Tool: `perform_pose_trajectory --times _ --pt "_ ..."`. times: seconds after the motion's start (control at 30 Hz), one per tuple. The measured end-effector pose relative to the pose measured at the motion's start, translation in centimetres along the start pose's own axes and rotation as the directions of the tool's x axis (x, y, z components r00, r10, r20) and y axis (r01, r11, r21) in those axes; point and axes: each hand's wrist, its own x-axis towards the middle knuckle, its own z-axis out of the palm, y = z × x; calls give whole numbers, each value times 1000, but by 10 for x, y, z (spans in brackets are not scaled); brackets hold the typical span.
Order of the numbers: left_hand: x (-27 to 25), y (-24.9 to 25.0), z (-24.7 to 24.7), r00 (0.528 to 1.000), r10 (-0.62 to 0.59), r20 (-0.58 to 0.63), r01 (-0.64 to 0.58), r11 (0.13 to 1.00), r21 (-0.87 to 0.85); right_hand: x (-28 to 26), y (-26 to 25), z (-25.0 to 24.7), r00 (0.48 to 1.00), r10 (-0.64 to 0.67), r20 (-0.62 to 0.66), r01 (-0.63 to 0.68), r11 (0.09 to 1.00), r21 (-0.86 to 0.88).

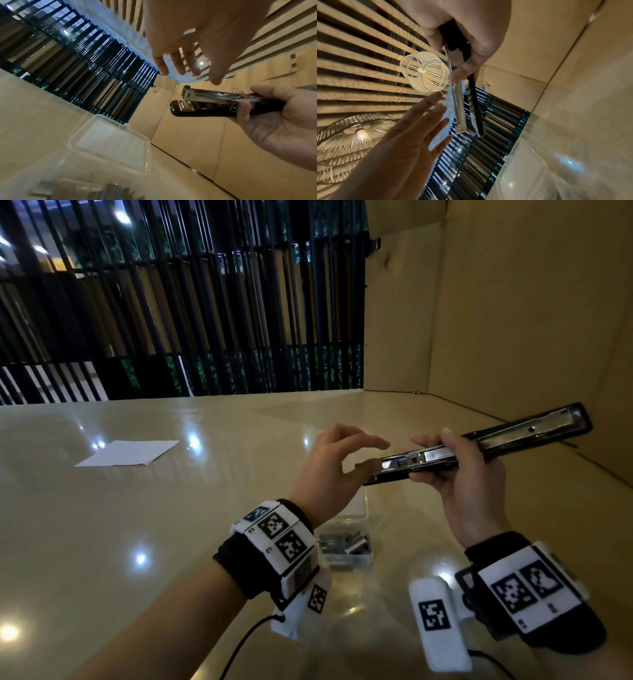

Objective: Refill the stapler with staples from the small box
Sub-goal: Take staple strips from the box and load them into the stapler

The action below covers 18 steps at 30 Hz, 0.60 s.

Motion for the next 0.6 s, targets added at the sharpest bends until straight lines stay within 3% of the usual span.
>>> perform_pose_trajectory --times 0.1,0.17,0.27,0.47,0.6 --pt "2 2 -2 985 169 26 -171 974 151 -2 -1 1 998 -52 34 54 998 -46" --pt "7 2 -4 951 291 105 -309 896 318 -3 0 2 998 -36 49 39 997 -59" --pt "15 4 -9 901 373 224 -435 770 467 -5 1 3 999 9 50 -6 999 -43" --pt "32 1 -11 773 523 360 -629 561 538 -5 3 4 996 64 58 -65 998 23" --pt "40 -2 -13 702 575 419 -697 435 571 -5 5 3 991 112 77 -114 993 30"
